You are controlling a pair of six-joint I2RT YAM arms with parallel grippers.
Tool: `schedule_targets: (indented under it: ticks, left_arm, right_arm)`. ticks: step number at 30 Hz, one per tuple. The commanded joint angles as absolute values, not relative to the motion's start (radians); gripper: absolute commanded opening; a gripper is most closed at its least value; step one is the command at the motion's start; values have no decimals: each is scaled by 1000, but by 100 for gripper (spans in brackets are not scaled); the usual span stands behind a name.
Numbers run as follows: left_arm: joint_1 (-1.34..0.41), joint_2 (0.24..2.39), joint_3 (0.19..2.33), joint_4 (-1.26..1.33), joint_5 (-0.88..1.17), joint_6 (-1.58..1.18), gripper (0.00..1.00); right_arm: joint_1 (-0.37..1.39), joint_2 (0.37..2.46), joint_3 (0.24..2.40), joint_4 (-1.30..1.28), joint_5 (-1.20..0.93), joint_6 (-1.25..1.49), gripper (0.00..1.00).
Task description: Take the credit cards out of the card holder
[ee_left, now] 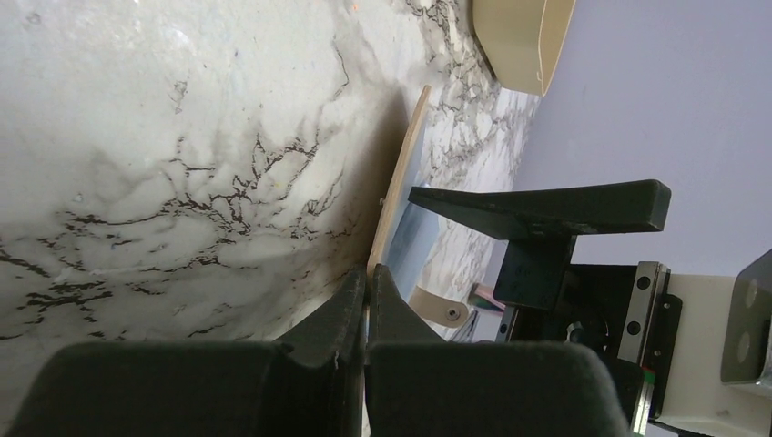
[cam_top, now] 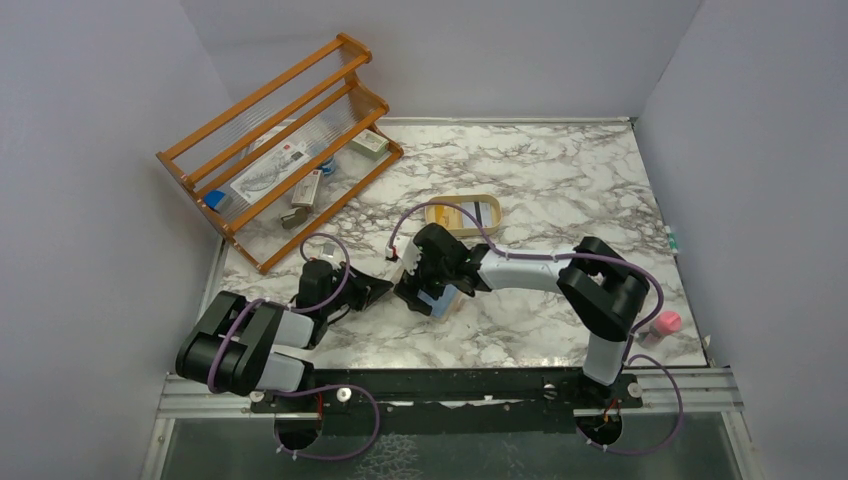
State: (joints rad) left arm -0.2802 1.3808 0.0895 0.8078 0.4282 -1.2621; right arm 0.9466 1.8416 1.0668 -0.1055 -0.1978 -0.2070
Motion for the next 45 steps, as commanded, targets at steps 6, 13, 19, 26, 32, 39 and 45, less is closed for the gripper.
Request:
schedule_targets:
  ticks: [6,13,19,26,32,39,45]
  left_arm:
    - [-344,1321,86,782,337,-1229,0]
    - [-413,1269,99,710,265,-1212,0]
    - [-446,1275,110,703,245,-1212,0]
    - [-457,1286,119,702,236,-1208,0]
    - [-460,1292,121,701,229,-1206,0]
    - [-460,1303,129,698,209,-1200,0]
    - [-460,1316,133,690,191,-1199,0]
  right_arm:
    - [892,1701,1015,-63,-232,-40,96]
    - [891,1789,1121,-101,-100,67,94]
    - [903,1852,1186,-104,11,109,94]
    - [915,1914,1230,-130,80,107,94]
    - [929,1926,1225,-142,112,97,94]
    - [942,1901,1199,-165,133,83,94]
    - [947,1860,1133,-171,131,80,94]
